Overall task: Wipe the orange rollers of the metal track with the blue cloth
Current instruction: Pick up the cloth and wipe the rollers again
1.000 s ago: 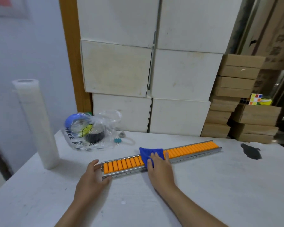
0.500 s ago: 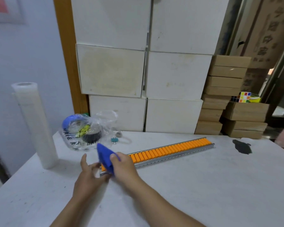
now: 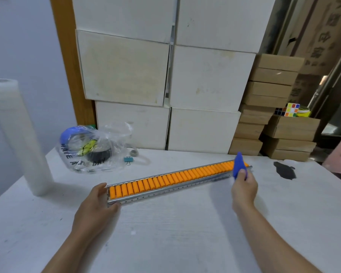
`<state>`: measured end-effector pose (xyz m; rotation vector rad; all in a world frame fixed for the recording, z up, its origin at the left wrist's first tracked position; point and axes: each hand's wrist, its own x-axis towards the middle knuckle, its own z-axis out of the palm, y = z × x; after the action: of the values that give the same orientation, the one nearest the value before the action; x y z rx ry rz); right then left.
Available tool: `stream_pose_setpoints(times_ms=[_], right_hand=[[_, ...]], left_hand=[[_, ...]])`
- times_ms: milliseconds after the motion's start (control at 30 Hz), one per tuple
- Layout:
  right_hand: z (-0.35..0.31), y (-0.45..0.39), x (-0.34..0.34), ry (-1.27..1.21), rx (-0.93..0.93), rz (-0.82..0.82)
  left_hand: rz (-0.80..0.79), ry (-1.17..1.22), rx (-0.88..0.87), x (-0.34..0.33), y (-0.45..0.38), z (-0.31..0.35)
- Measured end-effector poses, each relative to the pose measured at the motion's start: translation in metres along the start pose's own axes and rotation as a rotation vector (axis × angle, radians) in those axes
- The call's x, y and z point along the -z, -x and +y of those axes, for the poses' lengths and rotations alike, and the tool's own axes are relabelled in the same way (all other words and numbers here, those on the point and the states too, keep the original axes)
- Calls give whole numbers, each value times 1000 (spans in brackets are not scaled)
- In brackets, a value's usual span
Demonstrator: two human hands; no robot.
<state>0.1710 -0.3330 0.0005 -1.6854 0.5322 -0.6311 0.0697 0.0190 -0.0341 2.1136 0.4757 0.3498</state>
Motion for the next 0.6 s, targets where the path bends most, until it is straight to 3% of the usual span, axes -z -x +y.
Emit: stream_pose_setpoints(times_ms=[167,267,433,600], right_hand=[[4,-78,-9,221,126,144],[7,-108,-9,366,149,104],[24,-137,-24,665,29,-52],[32,-125,-31,746,116,-122]], left_hand=[[-1,-31,1,1,-5,-5],[9,-27,1,1,-6,-5],[6,-47,-7,1,-6,-4],[-8,-61,-3,1,-8,-6]])
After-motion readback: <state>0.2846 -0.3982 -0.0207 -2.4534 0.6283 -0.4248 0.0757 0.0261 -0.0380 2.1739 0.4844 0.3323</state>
